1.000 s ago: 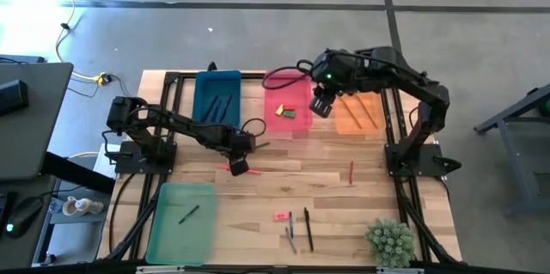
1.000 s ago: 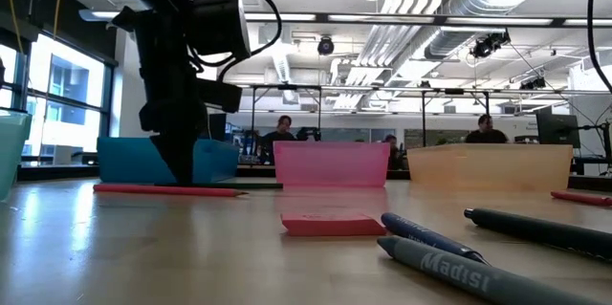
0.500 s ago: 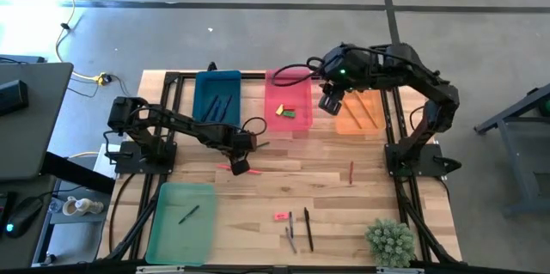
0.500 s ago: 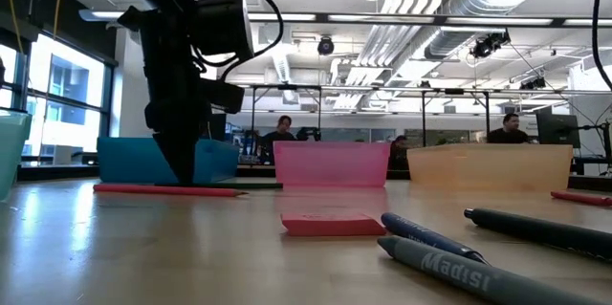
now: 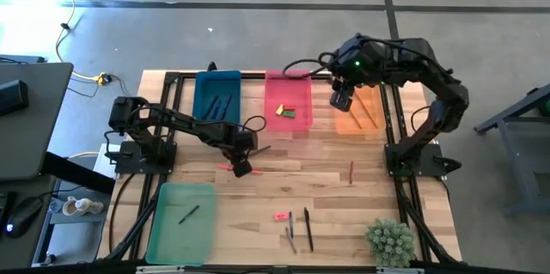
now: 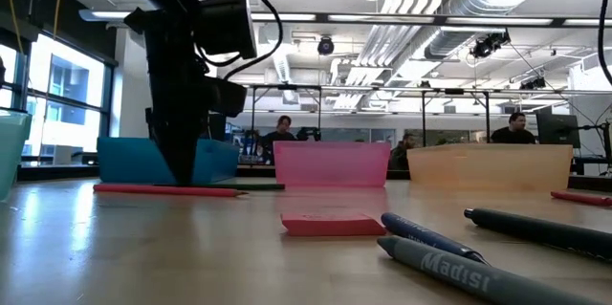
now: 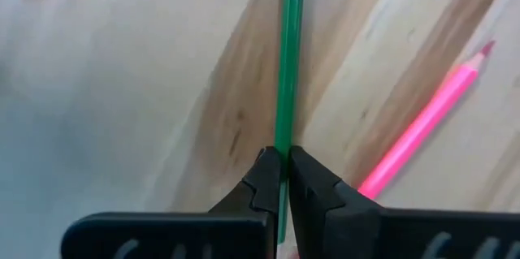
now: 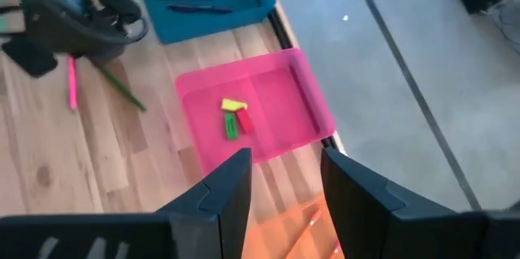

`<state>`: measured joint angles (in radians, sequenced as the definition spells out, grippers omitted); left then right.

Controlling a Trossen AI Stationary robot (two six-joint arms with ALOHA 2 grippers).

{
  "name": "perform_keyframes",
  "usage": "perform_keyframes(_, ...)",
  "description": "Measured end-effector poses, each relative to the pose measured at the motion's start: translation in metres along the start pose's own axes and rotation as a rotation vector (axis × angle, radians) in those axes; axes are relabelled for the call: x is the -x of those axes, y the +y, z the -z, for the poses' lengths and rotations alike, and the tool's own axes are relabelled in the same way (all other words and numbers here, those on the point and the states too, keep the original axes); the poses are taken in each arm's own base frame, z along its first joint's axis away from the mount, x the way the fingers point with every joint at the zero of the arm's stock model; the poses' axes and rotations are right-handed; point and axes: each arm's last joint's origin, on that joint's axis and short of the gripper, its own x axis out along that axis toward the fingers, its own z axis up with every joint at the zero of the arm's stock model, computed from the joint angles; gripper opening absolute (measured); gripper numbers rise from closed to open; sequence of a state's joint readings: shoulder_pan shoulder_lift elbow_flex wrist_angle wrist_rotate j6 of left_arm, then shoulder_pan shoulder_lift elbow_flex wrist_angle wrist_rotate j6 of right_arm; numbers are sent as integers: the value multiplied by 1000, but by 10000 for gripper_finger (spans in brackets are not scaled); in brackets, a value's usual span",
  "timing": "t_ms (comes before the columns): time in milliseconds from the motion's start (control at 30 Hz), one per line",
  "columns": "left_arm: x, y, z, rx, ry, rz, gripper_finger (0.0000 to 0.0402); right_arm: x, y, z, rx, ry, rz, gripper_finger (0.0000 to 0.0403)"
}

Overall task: Sort crayons/erasers/pens/pencils in bins
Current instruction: Put the green pencil into the orange bin

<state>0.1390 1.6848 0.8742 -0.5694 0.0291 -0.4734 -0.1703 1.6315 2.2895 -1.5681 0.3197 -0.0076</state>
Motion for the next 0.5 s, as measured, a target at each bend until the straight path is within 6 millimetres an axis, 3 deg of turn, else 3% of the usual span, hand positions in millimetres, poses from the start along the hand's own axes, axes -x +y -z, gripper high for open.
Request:
perform_keyframes(233,4,-1,1,21,3,40,1,-14,4,38,17,131,27,140)
perform_keyframes(500,7,-1,-1,34,-2,74,2,-23,10,80,-114,111,-8,140)
